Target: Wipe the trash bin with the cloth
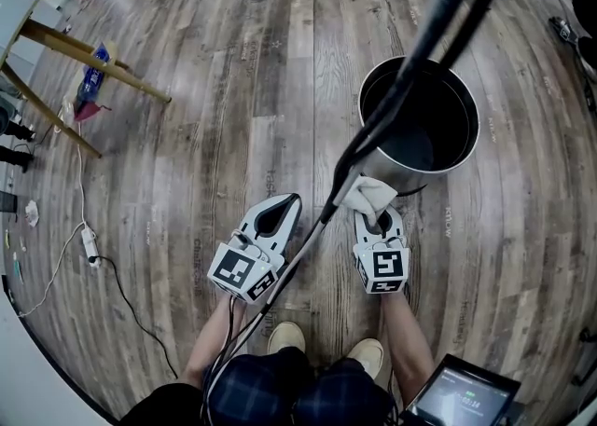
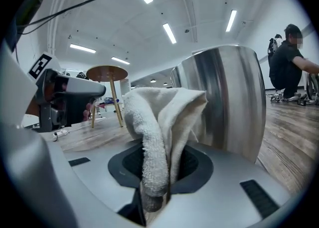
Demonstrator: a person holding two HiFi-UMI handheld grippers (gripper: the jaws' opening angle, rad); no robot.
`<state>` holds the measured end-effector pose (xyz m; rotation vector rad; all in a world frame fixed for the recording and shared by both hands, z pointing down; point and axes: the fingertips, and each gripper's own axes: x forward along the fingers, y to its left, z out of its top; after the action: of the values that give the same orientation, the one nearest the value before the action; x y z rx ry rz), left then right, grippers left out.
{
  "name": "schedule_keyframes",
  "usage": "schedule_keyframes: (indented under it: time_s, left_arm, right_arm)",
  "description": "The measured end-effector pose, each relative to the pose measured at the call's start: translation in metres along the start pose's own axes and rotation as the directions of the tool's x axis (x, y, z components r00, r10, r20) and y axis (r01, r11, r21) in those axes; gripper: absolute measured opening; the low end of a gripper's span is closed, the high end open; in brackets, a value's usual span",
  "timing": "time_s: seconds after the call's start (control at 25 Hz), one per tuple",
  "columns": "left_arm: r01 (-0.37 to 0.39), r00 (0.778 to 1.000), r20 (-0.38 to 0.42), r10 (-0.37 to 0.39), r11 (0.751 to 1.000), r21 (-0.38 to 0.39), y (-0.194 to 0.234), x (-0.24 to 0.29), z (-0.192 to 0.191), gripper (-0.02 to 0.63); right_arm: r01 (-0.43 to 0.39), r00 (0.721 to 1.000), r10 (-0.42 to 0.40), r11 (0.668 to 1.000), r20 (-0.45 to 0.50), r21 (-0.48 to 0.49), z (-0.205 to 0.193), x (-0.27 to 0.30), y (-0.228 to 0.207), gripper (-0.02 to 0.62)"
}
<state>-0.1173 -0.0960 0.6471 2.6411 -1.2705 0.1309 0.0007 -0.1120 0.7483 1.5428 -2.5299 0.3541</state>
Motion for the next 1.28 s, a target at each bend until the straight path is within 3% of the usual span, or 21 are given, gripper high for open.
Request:
schedule_keyframes:
  time_s: [0.6, 1.28]
  left_arm:
    - [-0.002, 1.000, -0.007, 0.002, 1.000, -0.004, 0.002, 0.001, -0.004, -0.003]
    - [-0.003, 1.000, -0.016, 0.003, 1.000, 0.002, 0.001, -0.002, -0.005, -0.003]
  right_arm:
    - [0.055, 0.998, -0.055, 0.998, -0.036, 0.007, -0.011, 0.024, -0.027, 0.092]
    - [0.202, 0.979, -0.202, 0.979, -0.038, 0.004, -0.027, -0.044, -0.095, 0.092]
